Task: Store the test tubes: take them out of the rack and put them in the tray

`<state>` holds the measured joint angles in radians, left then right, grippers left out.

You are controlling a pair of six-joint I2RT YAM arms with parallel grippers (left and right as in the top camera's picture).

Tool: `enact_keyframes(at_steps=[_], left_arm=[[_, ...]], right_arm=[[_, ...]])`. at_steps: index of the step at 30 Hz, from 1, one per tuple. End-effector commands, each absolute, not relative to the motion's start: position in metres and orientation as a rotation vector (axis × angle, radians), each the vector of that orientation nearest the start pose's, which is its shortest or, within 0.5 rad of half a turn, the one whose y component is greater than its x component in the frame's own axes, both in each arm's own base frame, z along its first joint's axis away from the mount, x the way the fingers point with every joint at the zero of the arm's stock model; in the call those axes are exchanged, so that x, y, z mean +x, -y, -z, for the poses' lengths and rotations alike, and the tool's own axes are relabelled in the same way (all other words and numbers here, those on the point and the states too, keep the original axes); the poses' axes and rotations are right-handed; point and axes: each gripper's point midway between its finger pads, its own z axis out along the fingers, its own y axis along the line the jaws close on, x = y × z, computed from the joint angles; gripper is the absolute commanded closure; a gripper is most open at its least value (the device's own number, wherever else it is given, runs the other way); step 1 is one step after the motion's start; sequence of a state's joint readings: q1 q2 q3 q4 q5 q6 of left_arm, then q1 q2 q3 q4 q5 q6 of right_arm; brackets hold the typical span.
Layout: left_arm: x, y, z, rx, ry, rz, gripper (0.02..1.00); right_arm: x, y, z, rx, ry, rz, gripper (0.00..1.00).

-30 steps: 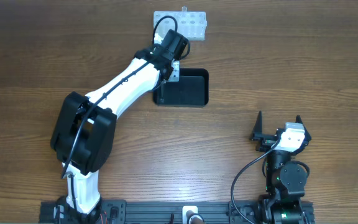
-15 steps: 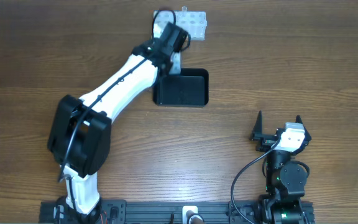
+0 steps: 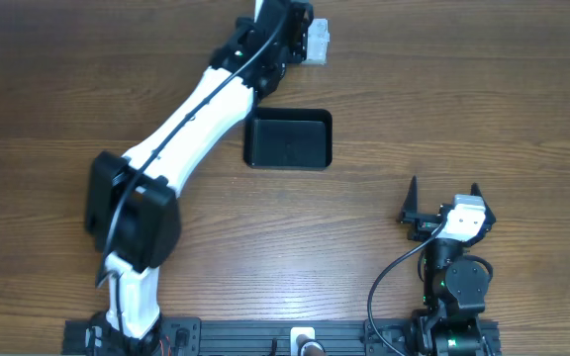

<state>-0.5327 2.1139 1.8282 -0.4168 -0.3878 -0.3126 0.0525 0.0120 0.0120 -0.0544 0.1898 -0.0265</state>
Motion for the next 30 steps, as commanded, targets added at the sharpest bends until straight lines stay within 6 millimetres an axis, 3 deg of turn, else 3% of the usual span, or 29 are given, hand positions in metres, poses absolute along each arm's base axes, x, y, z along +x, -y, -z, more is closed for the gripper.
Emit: enact_keyframes(at_steps=[1,10,24,30], left_arm=[[0.562,0.242,-0.147,0.069,-2.221,-0.063,0.268],[0.59,0.242,-0.13,0.037,-2.195,-0.06,0.277],[0.607,0.249,-0.115,0.025,-2.161,-0.024,0.312],[0.608,0.25,-0.114,0.027,-2.159,-0.018,0.443]], right_arm=[[0.245,0.017,-0.161,0.074,-1.625,0.122,0.007],[0.245,0.017,-0.161,0.074,-1.625,0.122,0.007],[0.245,0.017,-0.161,0.074,-1.625,0.122,0.007],[0.245,0.017,-0.161,0.074,-1.625,0.122,0.009]])
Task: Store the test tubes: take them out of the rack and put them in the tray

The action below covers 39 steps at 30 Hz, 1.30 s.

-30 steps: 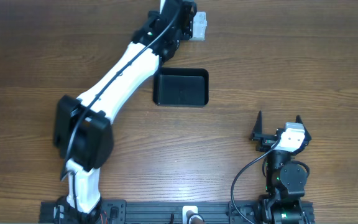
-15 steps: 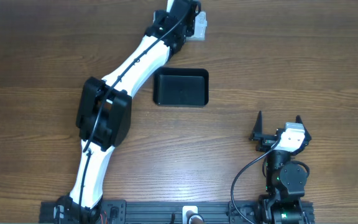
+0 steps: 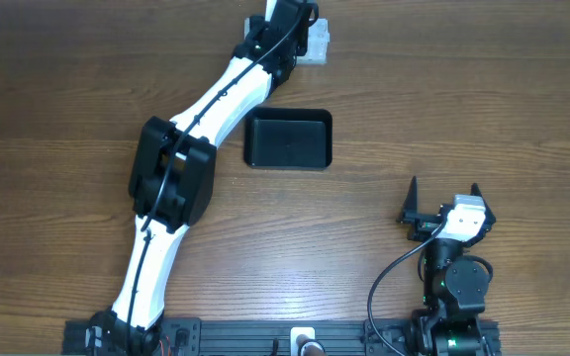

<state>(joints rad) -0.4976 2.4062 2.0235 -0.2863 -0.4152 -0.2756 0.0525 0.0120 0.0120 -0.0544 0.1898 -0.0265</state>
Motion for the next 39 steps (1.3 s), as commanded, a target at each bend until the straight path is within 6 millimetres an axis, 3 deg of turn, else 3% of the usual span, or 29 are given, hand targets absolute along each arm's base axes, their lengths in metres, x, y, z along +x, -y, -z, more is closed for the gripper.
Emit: enact_keyframes(at_steps=[1,12,20,23,25,31,35,39], left_arm=[[0.608,0.25,-0.114,0.027,-2.159,-0.018,0.474],[0.607,0.254,-0.116,0.032,-2.154,-0.012,0.838],[0.605,0.258,-0.117,0.038,-2.15,-0.007,0.919],[0.604,0.26,-0.129,0.053,-2.134,-0.005,0.928],[0.602,0.26,-0.147,0.072,-2.114,-0.007,0.93],[0.584,0.248,-0.248,0.082,-1.996,0.003,0.947],[0.559,0.233,-0.317,0.065,-1.929,0.028,0.95],[0.526,0.22,-0.356,0.078,-1.934,0.056,0.954]], right_arm=[[0.245,0.017,-0.161,0.074,-1.625,0.122,0.007],[0.245,0.017,-0.161,0.074,-1.625,0.122,0.009],[0.245,0.017,-0.161,0.074,-1.625,0.122,0.009],[0.245,0.017,-0.161,0.074,-1.625,0.122,0.007],[0.245,0.017,-0.161,0.074,-1.625,0.122,0.007],[0.245,0.017,-0.161,0.074,-1.625,0.122,0.007],[0.245,0.017,-0.161,0.074,-1.625,0.122,0.009],[0.245,0.017,-0.161,0.074,-1.625,0.122,0.009]])
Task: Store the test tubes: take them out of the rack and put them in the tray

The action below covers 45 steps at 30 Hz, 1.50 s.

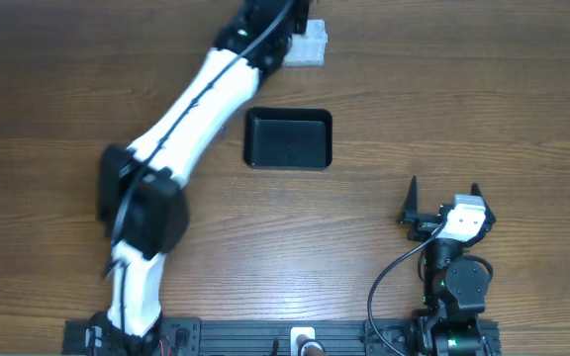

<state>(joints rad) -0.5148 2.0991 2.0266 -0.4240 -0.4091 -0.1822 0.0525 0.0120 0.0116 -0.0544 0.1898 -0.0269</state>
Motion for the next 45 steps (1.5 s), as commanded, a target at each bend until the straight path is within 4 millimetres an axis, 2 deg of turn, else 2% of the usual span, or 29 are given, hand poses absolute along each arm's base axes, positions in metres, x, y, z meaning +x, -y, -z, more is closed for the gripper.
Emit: enact_keyframes(at_steps=[1,2,4,8,9,13,19,29,45], left_arm=[[0.517,0.22,-0.36,0.098,-1.956,0.079,0.954],[0.501,0.22,-0.357,0.104,-2.016,0.125,0.958],[0.481,0.215,-0.34,0.045,-2.13,0.169,0.978],[0.448,0.204,-0.285,-0.144,-2.369,0.176,0.978],[0.44,0.204,-0.263,-0.165,-2.424,0.155,0.976],[0.429,0.211,-0.206,-0.174,-2.539,0.098,0.978],[0.423,0.232,-0.137,-0.105,-2.68,0.022,0.976],[0.423,0.233,-0.08,-0.072,-2.776,-0.079,0.98],[0.441,0.22,-0.033,-0.118,-2.808,-0.131,0.947]], right_arm=[[0.245,0.017,-0.161,0.074,-1.625,0.122,0.007],[0.245,0.017,-0.161,0.074,-1.625,0.122,0.009],[0.245,0.017,-0.161,0.074,-1.625,0.122,0.007],[0.245,0.017,-0.161,0.074,-1.625,0.122,0.007],[0.245,0.017,-0.161,0.074,-1.625,0.122,0.007],[0.245,0.017,-0.161,0.074,-1.625,0.122,0.007],[0.245,0.017,-0.161,0.074,-1.625,0.122,0.007],[0.245,0.017,-0.161,0.074,-1.625,0.122,0.007],[0.245,0.017,-0.161,0.074,-1.625,0.122,0.009]])
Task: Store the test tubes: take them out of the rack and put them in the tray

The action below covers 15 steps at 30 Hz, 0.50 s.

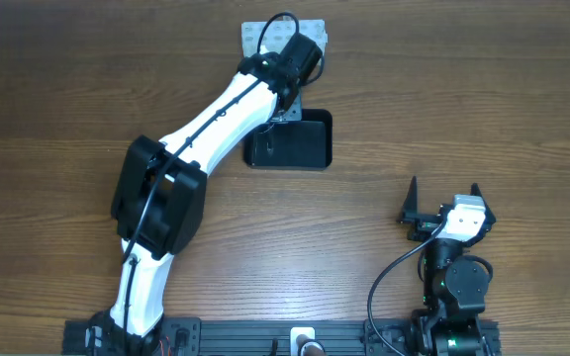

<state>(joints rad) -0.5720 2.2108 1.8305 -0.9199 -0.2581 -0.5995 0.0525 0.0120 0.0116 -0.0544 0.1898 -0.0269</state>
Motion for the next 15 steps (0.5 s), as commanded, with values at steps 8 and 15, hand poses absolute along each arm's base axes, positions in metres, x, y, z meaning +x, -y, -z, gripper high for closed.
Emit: enact_keyframes(at_steps=[8,15], left_arm=[[0.4399,0.2192,-0.0275,-0.117,-2.817,-0.14,0.923],[0.4353,0.2251,-0.0269,-0.096,-2.826,-0.134,0.869]], right_arm=[[0.245,0.0169,-0.1614,0.074,-1.625,0.122,0.007],[0.245,0.0169,-0.1614,0.074,-1.625,0.122,0.007]])
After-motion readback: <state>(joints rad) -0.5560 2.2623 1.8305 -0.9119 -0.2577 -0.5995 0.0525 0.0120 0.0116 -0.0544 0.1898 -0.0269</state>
